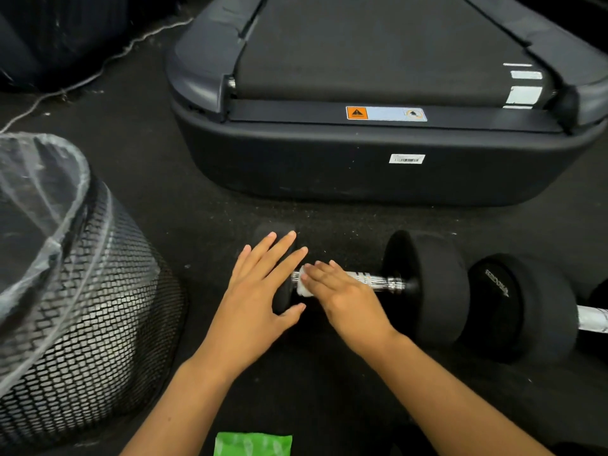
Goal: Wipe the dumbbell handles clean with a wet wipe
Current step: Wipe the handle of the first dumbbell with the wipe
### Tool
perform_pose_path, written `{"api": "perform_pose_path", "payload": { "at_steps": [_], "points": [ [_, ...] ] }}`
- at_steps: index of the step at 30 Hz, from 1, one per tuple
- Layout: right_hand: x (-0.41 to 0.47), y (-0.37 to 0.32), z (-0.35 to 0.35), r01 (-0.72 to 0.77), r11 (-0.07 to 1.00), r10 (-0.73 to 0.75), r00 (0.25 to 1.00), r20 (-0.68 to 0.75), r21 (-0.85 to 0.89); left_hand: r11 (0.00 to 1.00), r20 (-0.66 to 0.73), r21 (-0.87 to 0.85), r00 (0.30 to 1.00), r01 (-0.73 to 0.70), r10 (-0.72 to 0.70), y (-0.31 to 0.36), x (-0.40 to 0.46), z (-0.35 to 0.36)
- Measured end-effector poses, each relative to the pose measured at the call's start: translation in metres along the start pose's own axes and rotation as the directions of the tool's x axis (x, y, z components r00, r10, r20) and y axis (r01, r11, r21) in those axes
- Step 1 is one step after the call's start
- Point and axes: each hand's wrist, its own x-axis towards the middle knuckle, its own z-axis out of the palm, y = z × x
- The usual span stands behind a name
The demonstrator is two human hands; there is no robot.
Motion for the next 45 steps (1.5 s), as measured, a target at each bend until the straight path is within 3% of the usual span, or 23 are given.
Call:
{"api": "perform_pose_path", "payload": {
  "at_steps": [4,9,13,18,20,22,26,30,33,38,42,45],
  "points": [
    [0.004,0.006,-0.007,-0.144,0.987,0.146,0.989,-0.024,0.073,1.000,-0.014,0.010,1.000,-0.010,0.010,-0.001,-0.001,0.002],
    [-0.004,0.006,-0.006,-0.064,0.998,0.063,0.998,0.024,0.019,1.000,-0.012,-0.008,1.000,-0.006,0.006,-0.001,-0.001,0.002],
    [0.002,0.009,-0.008,-0.220,0.968,0.217,0.975,0.041,0.118,1.000,-0.027,0.009,1.000,-0.012,0.013,-0.002,0.000,0.002],
    [-0.004,0.013,-0.016,-0.145,0.989,0.142,0.987,0.073,0.039,1.000,-0.017,-0.002,1.000,-0.010,0.010,-0.001,0.000,0.001],
    [0.006,0.015,-0.023,-0.308,0.948,0.296,0.946,0.131,0.082,1.000,-0.021,0.006,1.000,-0.012,0.012,-0.001,0.000,0.001],
    [0.011,0.007,-0.023,-0.356,0.927,0.347,0.933,0.095,0.115,1.000,-0.026,0.011,1.000,-0.011,0.011,-0.001,0.000,0.002],
    [-0.008,0.014,-0.014,-0.171,0.982,0.167,0.984,0.063,0.077,1.000,-0.009,0.004,1.000,-0.005,0.005,-0.001,-0.001,0.002],
    [-0.006,0.016,-0.023,-0.326,0.931,0.321,0.945,0.060,0.165,1.000,-0.017,0.002,1.000,-0.009,0.009,-0.001,-0.001,0.002],
    [-0.005,0.004,-0.015,-0.264,0.961,0.263,0.965,0.021,0.082,1.000,-0.010,-0.012,1.000,-0.002,0.002,-0.001,-0.001,0.001],
    [-0.012,0.009,-0.034,-0.224,0.967,0.221,0.975,0.035,0.124,1.000,-0.037,-0.030,0.999,0.004,-0.005,0.003,-0.002,0.002],
    [-0.025,-0.002,-0.048,-0.185,0.970,0.201,0.975,-0.092,0.161,0.996,-0.082,-0.082,0.996,-0.035,0.029,0.022,-0.002,0.005],
    [-0.034,-0.003,-0.057,-0.228,0.925,0.295,0.936,-0.195,0.302,0.986,-0.148,-0.162,0.989,-0.049,0.025,0.038,0.001,0.013]
  ]
}}
